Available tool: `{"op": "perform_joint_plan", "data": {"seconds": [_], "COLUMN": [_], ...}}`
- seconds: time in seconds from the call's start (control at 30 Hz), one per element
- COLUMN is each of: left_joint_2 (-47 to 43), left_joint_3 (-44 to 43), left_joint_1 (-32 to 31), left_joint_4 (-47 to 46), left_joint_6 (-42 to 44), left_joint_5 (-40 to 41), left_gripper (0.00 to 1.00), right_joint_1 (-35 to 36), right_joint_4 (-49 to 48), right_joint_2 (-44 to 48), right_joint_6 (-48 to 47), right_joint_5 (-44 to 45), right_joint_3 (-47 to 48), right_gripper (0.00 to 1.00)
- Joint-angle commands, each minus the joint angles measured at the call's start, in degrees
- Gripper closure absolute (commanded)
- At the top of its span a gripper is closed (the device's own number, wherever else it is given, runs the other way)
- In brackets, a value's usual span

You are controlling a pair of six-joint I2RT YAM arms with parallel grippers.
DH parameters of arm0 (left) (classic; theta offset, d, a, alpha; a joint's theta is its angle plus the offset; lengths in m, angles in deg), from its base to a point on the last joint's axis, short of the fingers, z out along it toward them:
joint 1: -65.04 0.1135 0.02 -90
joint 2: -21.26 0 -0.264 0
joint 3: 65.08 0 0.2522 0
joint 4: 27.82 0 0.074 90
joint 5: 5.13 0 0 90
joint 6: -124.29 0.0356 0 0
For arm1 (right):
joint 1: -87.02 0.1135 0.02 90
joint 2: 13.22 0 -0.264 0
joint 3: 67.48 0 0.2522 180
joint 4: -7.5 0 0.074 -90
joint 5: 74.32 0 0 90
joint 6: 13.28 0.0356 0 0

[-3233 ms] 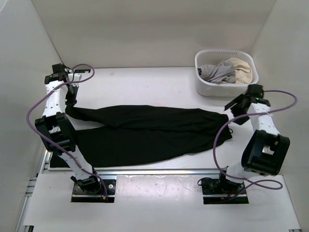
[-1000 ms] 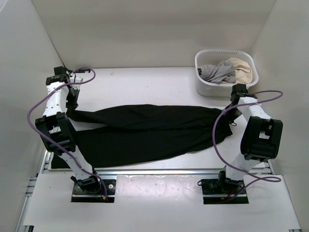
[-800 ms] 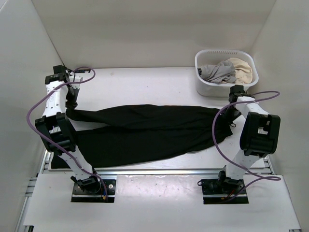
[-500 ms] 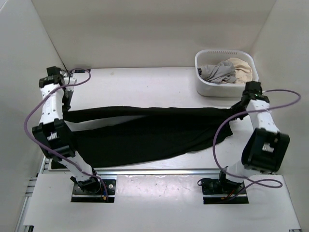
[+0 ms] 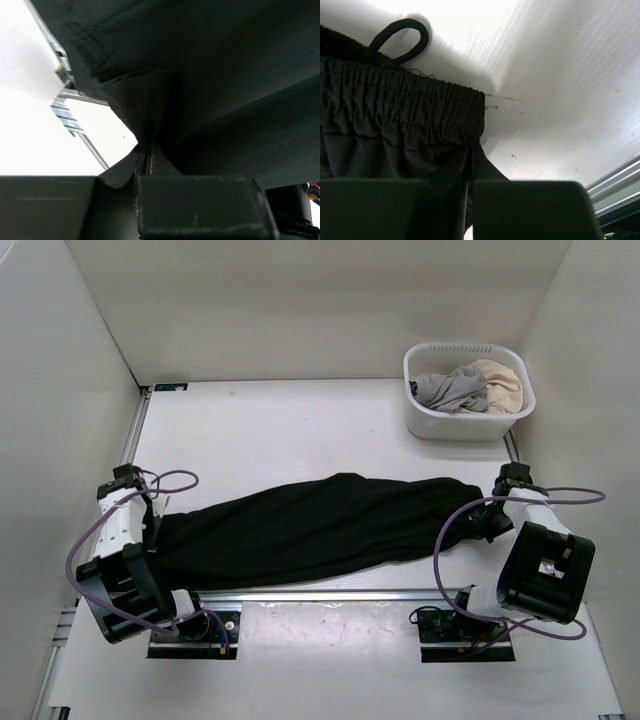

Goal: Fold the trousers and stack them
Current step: Fold the trousers

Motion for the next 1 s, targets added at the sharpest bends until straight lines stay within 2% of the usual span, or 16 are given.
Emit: {"op": "perform_joint_plan", "data": {"seconds": [0.0,0.13,0.2,0.27,0.37,0.43,0.6,0.7,0.73,0.83,0.9,0.97], "left_joint_2": [-2.85,-3.37,-3.37,-2.76,-2.23,-2.93,-3.46,1.8,3.47,9.53,14.1,19.36], "left_joint_3": [2.68,4.97,6.64,7.17,7.96,6.66,0.41,-3.36,-8.07,-18.1,-20.68,-22.7], "left_joint_1": [0.18,0.18,0.71,0.71,2.46,4.83,14.75,21.09,23.71,25.32,24.09,23.03], "left_joint_4": [-3.43,-3.96,-3.96,-3.96,-3.96,-2.39,-1.67,-1.67,-1.06,0.96,0.96,0.96], "left_joint_6": [0.08,0.08,-0.45,-0.97,-0.98,-0.98,2.61,4.73,4.74,3.68,3.07,2.54], "left_joint_5": [1.26,0.37,-1.03,-1.73,-2.35,-4.81,-10.34,-14.28,-15.87,-22.2,-23.1,-23.09], "left_gripper": [0.86,0.86,0.79,0.68,0.42,0.33,0.29,0.29,0.31,0.33,0.33,0.39], "right_joint_1": [-0.28,-0.28,-0.28,-0.28,-0.28,-0.28,-0.28,-0.28,-0.28,-0.28,-0.28,-0.28], "right_joint_4": [-2.29,-2.29,-1.77,-1.77,-1.24,-0.54,0.08,0.08,0.08,0.08,0.08,0.08], "right_joint_2": [-1.04,-1.04,-1.57,-2.18,-2.71,-3.41,-3.94,-4.47,-4.47,-4.47,-4.47,-4.47], "right_joint_6": [-0.19,-1.94,-1.95,-3.17,-3.7,-5.1,-6.16,-6.17,-6.17,-6.78,-7.3,-7.31], "right_joint_5": [-0.33,0.99,0.99,0.99,1.52,1.52,2.14,1.53,1.52,1.52,2.04,2.05], "right_joint_3": [-0.2,1.72,2.25,2.26,3.4,4.88,5.42,5.42,5.94,5.95,5.95,5.95], "right_gripper": [1.0,1.0,1.0,1.0,1.0,1.0,1.0,1.0,1.0,1.0,1.0,1.0]}}
